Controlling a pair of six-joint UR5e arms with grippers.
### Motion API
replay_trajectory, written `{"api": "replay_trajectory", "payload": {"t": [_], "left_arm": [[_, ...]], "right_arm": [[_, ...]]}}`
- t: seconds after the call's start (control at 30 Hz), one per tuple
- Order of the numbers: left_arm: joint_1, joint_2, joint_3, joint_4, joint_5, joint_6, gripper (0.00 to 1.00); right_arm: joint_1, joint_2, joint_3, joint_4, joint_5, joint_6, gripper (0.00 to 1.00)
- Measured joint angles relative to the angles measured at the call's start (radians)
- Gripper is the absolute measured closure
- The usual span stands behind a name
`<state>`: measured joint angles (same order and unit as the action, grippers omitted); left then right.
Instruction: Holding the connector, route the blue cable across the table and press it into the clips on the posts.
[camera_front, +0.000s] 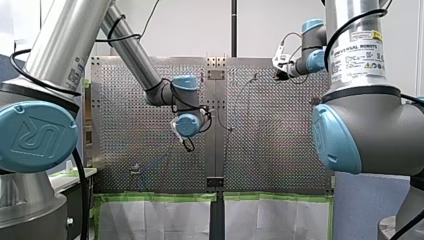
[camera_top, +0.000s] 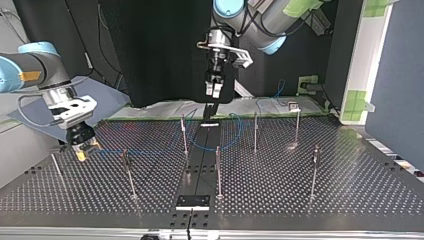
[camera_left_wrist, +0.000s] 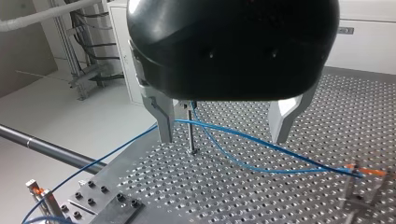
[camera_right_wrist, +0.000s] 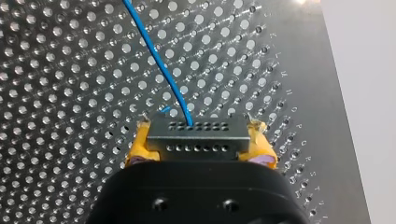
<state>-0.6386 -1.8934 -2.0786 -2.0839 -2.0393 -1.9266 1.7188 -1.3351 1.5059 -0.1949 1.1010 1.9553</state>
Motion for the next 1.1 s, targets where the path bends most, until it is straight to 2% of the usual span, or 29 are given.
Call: {"api": "replay_trajectory", "payload": {"t": [0.67, 1.1], "left_arm": [[0.000, 0.000, -0.203, 0.204, 0.000, 0.000, 0.00], [0.000, 0.000, -0.317, 0.317, 0.000, 0.000, 0.00]], "right_arm": [[0.021, 0.001, 0.002, 0.001, 0.007, -0.008, 1.00], [0.025, 0.000, 0.001, 0.004, 0.016, -0.008, 1.00]]}}
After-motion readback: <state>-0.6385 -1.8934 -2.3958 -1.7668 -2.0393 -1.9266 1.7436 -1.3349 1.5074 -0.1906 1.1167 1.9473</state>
